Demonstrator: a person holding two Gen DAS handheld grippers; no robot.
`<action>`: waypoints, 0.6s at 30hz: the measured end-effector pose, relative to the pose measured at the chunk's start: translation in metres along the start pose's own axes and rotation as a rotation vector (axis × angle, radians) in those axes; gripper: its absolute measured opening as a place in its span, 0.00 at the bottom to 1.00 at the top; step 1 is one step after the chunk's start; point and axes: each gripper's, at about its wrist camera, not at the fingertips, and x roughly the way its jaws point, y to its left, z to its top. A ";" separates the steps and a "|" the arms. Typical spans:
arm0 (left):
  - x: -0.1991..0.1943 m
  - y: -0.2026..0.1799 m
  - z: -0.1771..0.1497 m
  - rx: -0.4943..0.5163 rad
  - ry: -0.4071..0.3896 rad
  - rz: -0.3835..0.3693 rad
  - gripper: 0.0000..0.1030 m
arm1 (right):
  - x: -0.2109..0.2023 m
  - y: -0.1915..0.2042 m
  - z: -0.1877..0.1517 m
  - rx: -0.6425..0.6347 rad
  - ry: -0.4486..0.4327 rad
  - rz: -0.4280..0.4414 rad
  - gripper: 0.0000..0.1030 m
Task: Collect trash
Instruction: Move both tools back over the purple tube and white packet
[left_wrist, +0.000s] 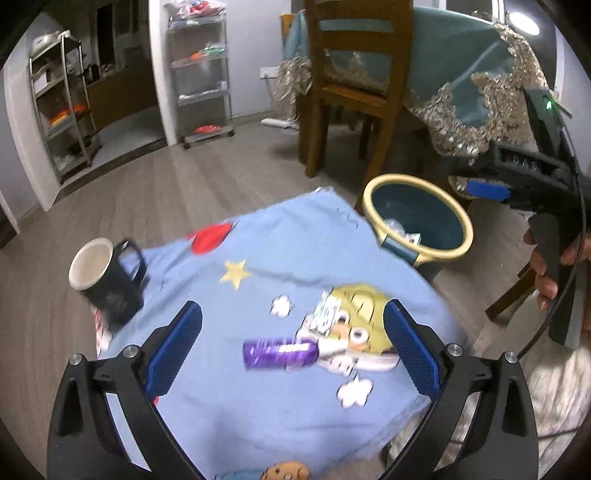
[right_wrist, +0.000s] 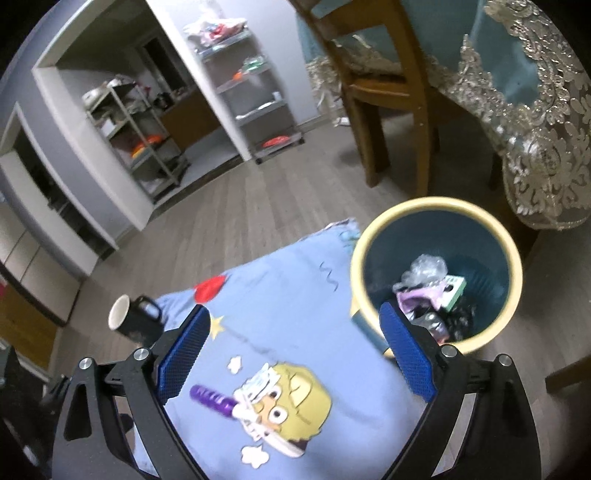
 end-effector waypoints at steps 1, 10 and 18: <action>-0.001 0.001 -0.006 0.000 0.007 0.007 0.94 | 0.001 0.003 -0.004 -0.006 0.010 0.002 0.90; 0.032 0.015 -0.034 -0.049 0.123 0.028 0.94 | 0.020 0.025 -0.033 -0.034 0.127 -0.011 0.90; 0.066 0.003 -0.046 -0.106 0.165 0.098 0.94 | 0.032 0.017 -0.032 0.012 0.154 -0.018 0.90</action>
